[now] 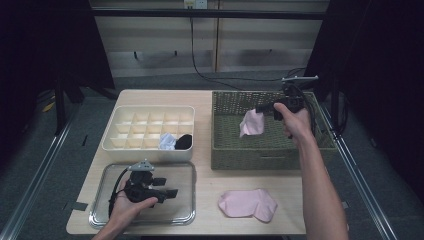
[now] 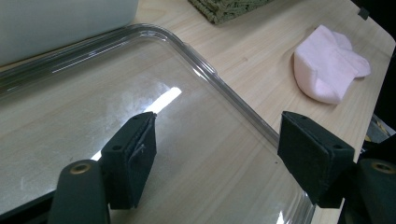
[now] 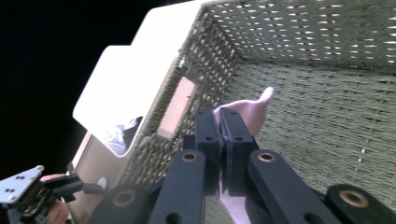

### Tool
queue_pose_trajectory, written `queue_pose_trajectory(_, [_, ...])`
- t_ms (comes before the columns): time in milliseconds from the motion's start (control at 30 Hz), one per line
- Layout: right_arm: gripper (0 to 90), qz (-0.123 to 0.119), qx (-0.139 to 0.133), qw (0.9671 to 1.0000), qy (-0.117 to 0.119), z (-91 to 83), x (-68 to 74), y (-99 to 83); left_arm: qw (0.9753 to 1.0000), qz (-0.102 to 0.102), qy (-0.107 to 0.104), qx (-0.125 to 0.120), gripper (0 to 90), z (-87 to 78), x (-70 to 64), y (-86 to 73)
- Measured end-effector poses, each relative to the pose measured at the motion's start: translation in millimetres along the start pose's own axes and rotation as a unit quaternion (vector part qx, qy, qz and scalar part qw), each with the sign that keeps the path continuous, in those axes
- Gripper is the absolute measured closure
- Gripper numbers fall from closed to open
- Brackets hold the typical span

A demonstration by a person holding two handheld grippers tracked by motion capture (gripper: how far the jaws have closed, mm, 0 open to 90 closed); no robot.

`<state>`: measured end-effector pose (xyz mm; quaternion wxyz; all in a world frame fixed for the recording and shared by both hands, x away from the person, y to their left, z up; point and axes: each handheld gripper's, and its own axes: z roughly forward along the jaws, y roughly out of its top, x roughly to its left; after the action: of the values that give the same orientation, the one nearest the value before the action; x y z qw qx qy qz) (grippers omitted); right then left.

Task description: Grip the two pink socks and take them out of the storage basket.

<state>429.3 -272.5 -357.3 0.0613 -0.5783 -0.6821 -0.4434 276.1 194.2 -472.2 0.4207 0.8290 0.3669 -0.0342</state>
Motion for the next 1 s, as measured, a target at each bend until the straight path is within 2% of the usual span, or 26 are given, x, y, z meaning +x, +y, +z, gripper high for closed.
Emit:
queue_pose_trajectory(267, [87.1, -0.010, -0.008, 0.9998, 0.013, -3.3, 6.4, 0.3, 1.0000, -0.005, 0.001, 0.000, 28.1, 1.8, 0.2, -0.4])
queue_pose_trajectory(633, [87.1, -0.007, -0.025, 0.9995, 0.018, -18.5, 9.6, -0.3, 1.0000, -0.005, 0.002, 0.003, 28.1, 2.6, -0.1, -0.3])
queue_pose_trajectory(1000, [86.8, -0.013, -0.034, 0.9991, 0.022, -31.2, 21.5, -0.1, 1.0000, -0.005, 0.004, 0.002, 28.2, 2.5, 0.2, 0.1])
